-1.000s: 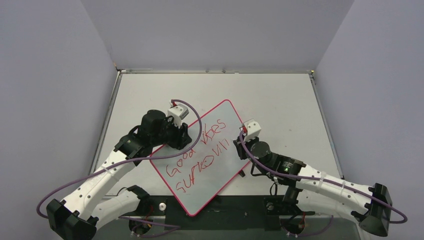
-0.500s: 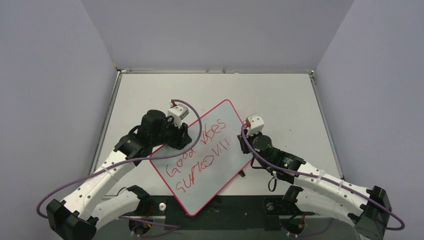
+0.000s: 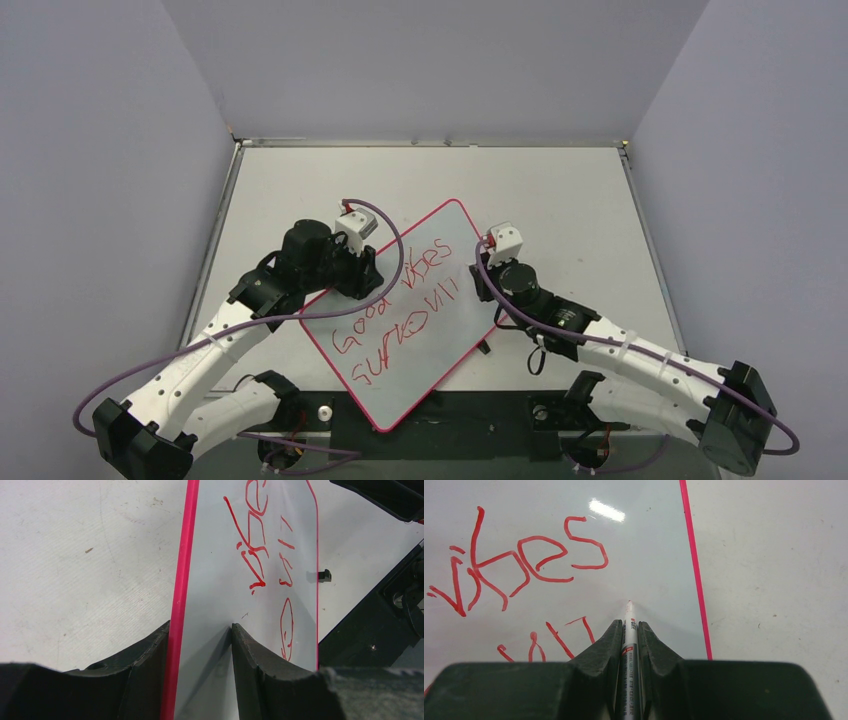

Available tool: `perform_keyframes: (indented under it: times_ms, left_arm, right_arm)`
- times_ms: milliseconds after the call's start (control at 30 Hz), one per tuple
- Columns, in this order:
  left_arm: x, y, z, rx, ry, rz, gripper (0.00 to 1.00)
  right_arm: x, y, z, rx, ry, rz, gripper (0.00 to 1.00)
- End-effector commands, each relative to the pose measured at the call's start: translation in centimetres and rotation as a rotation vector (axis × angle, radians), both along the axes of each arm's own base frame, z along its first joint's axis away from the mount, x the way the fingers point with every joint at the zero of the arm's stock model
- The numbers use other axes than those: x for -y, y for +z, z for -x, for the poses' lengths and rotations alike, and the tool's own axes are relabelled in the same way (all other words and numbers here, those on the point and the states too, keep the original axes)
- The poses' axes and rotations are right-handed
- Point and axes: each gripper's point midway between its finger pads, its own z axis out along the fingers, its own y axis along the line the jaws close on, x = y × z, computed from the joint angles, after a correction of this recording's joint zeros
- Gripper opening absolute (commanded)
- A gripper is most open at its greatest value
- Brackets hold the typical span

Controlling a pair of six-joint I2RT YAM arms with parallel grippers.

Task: Write a sentence on the whiteboard
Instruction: Write a sentence on the whiteboard stand.

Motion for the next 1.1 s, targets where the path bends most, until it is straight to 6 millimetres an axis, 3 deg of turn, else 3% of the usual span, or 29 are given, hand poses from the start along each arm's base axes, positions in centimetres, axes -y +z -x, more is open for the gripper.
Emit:
perform_keyframes:
  times_ms: [0,500,1067]
  left_arm:
    - [-0.4,2.6,-1.5,0.131,0.018,0.003,0.00]
    - [-0.3,2.6,-1.4,0.128,0.011,0.007,0.00]
    - [-0.2,2.4,-1.5,0.124,0.013,0.003,0.00]
  right_arm:
    - [-0.7,1.6,-1.1,0.032,-0.011,-0.067,0.00]
    - [-1.4,0.1,-2.4,0.000,-0.005,-0.055,0.00]
    - [-3.1,0.4,-1.2,-0.005,0.110,-0.106,0.00]
